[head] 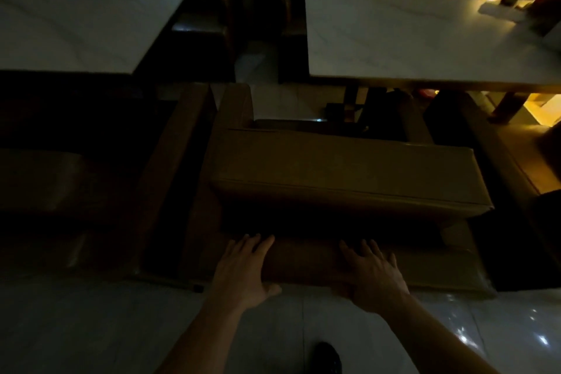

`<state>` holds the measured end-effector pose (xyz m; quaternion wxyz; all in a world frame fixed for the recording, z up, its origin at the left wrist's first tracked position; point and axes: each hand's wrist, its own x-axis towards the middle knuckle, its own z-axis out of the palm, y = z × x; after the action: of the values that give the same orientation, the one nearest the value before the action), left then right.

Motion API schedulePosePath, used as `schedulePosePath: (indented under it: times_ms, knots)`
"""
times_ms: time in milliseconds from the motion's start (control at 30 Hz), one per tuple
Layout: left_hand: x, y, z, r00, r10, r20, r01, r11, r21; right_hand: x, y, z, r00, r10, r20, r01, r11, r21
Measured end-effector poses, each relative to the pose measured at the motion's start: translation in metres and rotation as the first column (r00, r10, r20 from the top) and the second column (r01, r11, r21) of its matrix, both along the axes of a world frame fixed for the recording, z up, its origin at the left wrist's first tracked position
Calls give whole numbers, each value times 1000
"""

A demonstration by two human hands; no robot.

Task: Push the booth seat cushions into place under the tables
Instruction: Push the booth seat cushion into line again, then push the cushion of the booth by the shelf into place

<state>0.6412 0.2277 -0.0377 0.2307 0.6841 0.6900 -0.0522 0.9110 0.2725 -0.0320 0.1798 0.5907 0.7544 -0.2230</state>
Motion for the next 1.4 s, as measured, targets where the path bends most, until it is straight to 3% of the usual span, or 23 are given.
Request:
schedulePosePath:
  times_ms: [367, 767, 967, 1233, 1400]
  knots:
    - [7, -55, 120, 997, -66, 39, 61, 993, 105, -9, -69, 117, 998, -35, -57, 43, 988, 148]
    - [76, -87, 198, 992, -125, 23, 121, 985, 120, 56, -125, 196, 997, -63, -51, 73, 971, 226]
    - [159, -88, 216, 993, -121, 10, 119, 985, 129, 147, -135, 216, 989, -112, -100, 133, 962, 239]
    - [321, -86, 222, 982, -185, 35, 177, 972, 152, 337, -159, 224, 963, -246, -112, 268, 921, 282]
    - [417, -86, 208, 966, -255, 50, 252, 966, 62, 436, -175, 212, 937, -327, -120, 347, 903, 252]
